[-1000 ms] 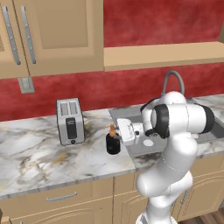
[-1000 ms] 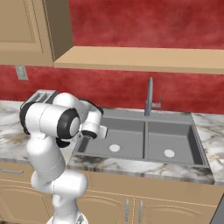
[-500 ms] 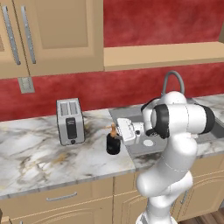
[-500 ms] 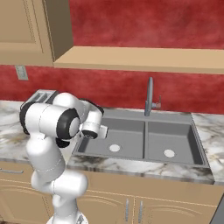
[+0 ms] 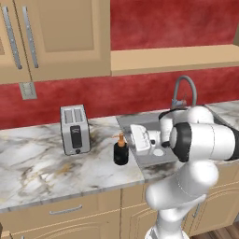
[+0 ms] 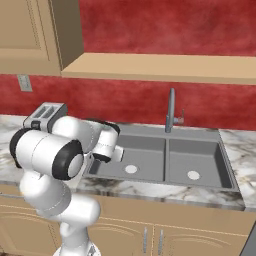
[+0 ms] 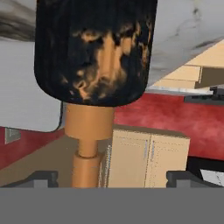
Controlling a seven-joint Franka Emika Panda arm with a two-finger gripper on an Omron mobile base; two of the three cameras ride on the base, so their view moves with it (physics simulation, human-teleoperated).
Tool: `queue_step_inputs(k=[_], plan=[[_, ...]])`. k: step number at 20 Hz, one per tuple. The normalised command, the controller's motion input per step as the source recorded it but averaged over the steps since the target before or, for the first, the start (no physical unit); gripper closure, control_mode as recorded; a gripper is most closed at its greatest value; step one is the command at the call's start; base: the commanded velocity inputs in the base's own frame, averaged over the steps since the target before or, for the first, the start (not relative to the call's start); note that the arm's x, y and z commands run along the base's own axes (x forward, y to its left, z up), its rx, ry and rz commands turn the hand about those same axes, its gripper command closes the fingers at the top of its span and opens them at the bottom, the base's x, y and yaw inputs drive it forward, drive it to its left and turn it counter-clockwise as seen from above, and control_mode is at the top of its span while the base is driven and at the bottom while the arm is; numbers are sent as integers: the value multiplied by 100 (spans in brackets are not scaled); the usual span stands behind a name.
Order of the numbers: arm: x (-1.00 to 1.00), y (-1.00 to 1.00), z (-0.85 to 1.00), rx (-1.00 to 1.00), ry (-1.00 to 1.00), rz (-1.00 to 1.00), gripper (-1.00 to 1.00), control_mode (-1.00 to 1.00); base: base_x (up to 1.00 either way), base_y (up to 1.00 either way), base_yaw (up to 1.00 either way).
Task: Restock the sink supplies by placing the sponge and soap dispenser on the counter and next to the sink. Make sure the soap dispenser is upright.
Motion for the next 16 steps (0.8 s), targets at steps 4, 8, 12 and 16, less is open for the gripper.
queue_step_inputs(k=[4, 8, 12, 16], plan=[[-41, 0, 73, 0, -5, -11, -100, -100, 0, 0, 0], [-78, 0, 55, -20, -17, -7, -100, -100, 0, 0, 0], [-76, -2, 37, -50, -27, -2, -100, -100, 0, 0, 0], [-47, -21, 27, -70, -16, 0, -100, -100, 0, 0, 0]])
